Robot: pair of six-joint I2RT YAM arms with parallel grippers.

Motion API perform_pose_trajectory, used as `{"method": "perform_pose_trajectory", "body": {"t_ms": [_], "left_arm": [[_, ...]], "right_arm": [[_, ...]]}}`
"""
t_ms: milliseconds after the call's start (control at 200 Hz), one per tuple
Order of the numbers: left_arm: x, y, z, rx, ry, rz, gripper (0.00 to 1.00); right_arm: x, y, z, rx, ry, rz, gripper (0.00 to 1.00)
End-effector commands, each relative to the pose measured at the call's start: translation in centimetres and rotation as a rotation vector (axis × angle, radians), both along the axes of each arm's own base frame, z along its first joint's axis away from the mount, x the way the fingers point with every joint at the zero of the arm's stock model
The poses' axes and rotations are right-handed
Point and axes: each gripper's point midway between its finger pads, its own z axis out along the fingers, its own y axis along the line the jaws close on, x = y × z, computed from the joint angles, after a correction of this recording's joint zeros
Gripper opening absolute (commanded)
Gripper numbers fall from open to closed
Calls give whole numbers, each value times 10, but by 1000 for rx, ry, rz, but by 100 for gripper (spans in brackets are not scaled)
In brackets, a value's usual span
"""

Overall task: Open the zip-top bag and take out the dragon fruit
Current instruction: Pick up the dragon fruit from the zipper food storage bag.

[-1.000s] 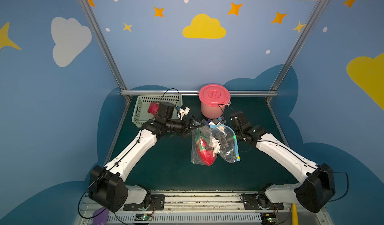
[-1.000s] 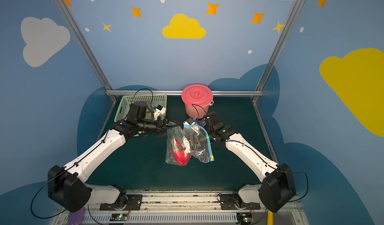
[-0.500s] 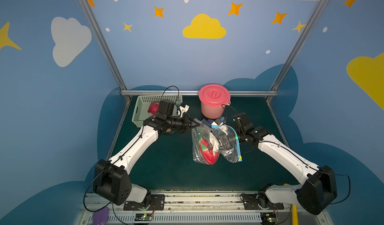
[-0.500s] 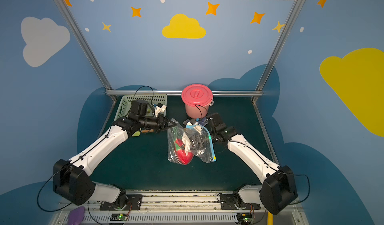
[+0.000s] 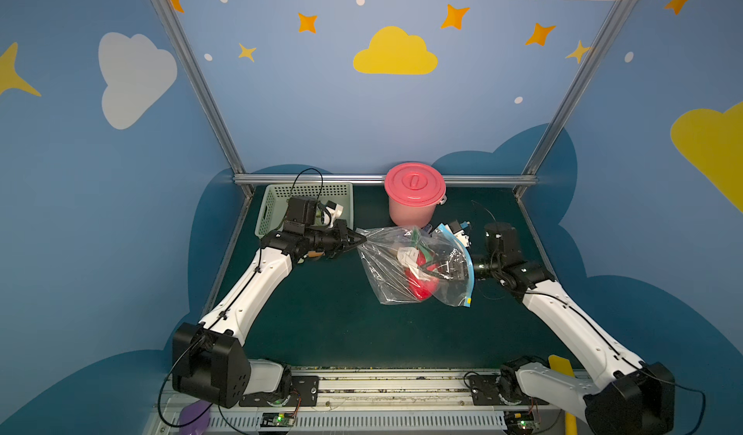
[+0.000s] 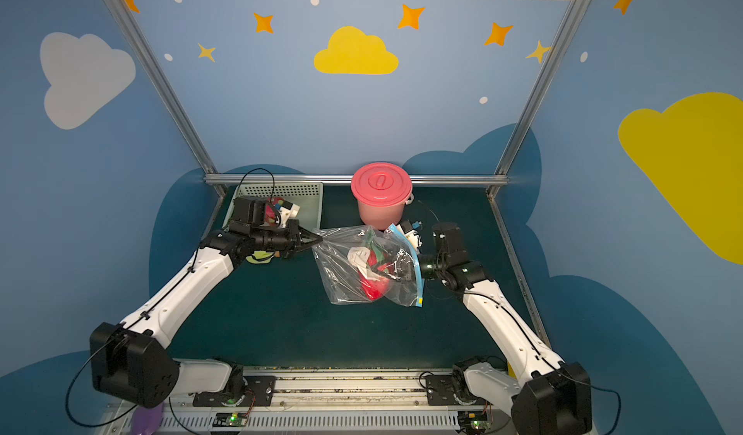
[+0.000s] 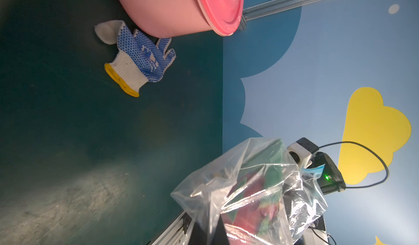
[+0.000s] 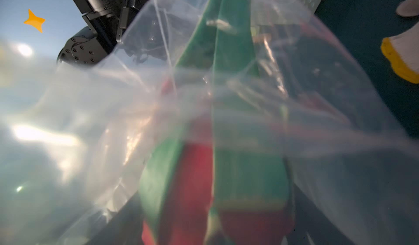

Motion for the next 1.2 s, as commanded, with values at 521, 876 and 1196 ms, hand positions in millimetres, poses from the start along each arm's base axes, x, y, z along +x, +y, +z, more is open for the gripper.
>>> {"method": "perform_pose_trajectory", "body": {"t_ms": [521, 876, 1196], "left_arm": [[-12, 45, -103, 122, 211, 189, 19], [8, 5, -78, -16, 56, 101, 61], [-19, -26, -178, 181, 271, 34, 62]], "right_arm": [[61, -52, -12, -11, -23, -387, 44], [42, -6, -84, -134, 142, -153, 47], [28, 28, -165, -352, 280, -124, 59]]}}
